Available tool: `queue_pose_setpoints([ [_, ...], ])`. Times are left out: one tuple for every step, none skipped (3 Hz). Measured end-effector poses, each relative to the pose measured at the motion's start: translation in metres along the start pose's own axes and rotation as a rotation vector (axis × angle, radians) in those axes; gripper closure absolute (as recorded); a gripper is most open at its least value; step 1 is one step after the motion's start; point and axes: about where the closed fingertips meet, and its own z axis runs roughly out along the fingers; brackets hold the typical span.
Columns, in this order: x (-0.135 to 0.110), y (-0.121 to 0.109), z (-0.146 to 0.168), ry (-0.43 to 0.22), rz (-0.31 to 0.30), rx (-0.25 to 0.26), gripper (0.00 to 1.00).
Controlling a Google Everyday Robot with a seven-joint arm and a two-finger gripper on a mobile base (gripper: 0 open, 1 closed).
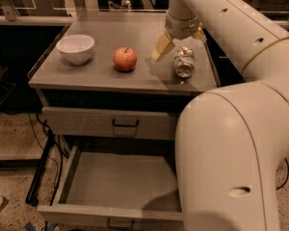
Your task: Place 7up can into middle drawer
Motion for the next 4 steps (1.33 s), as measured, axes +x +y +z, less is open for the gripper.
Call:
queue_pose_setpoints([
  [0.002,-0.029,0.026,0.000,0.051,-0.002,0.00],
  [0.002,-0.029,0.026,0.000,0.051,-0.002,0.00],
  [-0.004,-0.025,0.042,0.018,0.049,-0.021,0.00],
  [-0.008,-0.025,0.046,0.010,0.049,-0.021,0.18],
])
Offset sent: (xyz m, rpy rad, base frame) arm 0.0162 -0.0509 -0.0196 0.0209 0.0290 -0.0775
